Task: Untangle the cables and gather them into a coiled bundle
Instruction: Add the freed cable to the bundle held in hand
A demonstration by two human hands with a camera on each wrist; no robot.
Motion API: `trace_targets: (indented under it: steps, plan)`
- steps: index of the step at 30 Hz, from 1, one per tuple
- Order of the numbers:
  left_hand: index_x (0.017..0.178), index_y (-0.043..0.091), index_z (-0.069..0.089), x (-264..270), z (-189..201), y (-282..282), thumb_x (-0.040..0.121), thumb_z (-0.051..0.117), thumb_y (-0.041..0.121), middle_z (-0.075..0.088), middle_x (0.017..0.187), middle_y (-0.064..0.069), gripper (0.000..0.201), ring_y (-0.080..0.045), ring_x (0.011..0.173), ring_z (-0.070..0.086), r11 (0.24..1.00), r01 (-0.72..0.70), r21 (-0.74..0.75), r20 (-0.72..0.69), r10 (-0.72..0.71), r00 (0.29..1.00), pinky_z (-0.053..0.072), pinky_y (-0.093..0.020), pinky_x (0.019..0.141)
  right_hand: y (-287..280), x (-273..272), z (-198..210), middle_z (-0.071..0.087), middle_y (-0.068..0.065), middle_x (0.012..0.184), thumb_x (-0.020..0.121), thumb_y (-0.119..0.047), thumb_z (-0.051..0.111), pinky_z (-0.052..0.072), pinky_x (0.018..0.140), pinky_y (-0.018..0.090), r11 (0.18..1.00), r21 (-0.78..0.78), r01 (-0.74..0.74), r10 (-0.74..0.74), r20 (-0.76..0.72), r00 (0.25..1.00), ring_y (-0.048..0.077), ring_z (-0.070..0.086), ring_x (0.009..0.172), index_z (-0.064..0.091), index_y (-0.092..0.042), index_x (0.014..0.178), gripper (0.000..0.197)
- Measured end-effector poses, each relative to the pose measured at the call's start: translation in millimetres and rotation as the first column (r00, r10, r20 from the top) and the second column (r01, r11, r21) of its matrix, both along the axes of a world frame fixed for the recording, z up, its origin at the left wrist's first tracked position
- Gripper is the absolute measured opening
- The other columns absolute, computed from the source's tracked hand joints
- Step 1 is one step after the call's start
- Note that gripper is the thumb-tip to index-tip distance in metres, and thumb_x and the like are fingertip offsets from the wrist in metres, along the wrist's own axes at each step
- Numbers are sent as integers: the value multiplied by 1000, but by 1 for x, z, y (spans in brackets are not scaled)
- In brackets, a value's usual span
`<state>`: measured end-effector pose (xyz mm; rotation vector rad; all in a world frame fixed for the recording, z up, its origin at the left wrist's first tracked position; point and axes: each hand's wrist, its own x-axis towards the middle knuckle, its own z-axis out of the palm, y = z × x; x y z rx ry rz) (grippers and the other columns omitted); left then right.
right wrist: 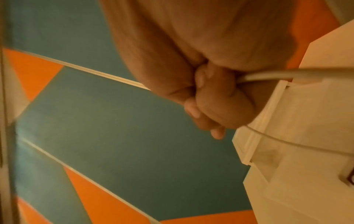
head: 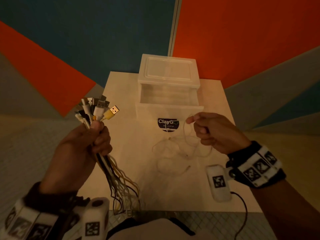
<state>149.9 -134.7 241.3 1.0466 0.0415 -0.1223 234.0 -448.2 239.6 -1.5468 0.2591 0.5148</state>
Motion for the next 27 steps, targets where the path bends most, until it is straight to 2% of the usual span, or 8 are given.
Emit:
trace_targets:
  steps: [5,11,14,17,19,23,25,27]
  plan:
    - [83,12,47,9,-3,-7,78,74,35,35,64,3,36,-8,51,27,1000,5,10,13,-5,1000,31,-23,49,-1,-24,-18,43,7,65,99,1,38,20,37,15,996,-63,-55,52,-53,997,7,32,43,57,-1,85,24]
    - [84,14,48,13,-6,-3,86,66,35,34,65,4,28,-8,52,27,1000,9,-1,7,-9,1000,33,-21,50,-22,-24,35,20,1,57,102,-16,36,8,41,22,991,127,-39,2,285,959,11,12,46,55,2,110,27]
    - [83,13,48,14,-7,-4,85,65,34,35,65,4,26,-8,52,27,1000,12,-2,12,-12,1000,34,-21,49,-30,-5,-14,46,-8,47,95,7,38,24,36,17,976,-216,-20,68,218,974,5,35,38,55,2,89,19]
    - [83,13,48,11,-8,-3,81,71,37,33,66,3,33,-8,52,27,1000,19,2,7,-19,1000,34,-22,49,-52,10,-113,68,8,88,95,-7,45,49,69,28,559,-806,-196,229,-77,970,24,65,83,64,-1,96,20]
    - [82,14,47,9,-9,-3,91,57,30,32,66,2,21,-9,53,26,1000,3,30,-3,-3,1000,33,-22,49,-66,10,-165,59,18,121,96,-18,44,45,90,35,325,-897,-300,167,-258,952,34,57,111,56,-1,117,29]
    - [80,13,48,5,-13,0,88,62,32,32,64,2,25,-9,52,26,998,-11,55,-42,13,999,33,-23,48,-52,5,-218,44,16,137,88,-21,55,38,103,43,161,-975,-155,257,-110,960,34,46,122,44,-7,132,48]
    - [82,13,50,4,-14,1,73,78,40,34,65,2,40,-9,52,27,999,-6,51,-60,9,998,33,-23,48,-26,5,-231,50,18,133,83,-9,58,38,104,41,284,-958,-34,405,89,910,35,48,123,56,-5,124,42]
    - [83,12,51,3,-15,1,72,79,39,35,64,3,40,-9,52,28,998,-28,54,-79,32,996,33,-22,48,1,1,-247,46,16,142,89,-8,51,35,108,35,289,-943,-164,578,35,815,30,45,129,56,-9,126,38]
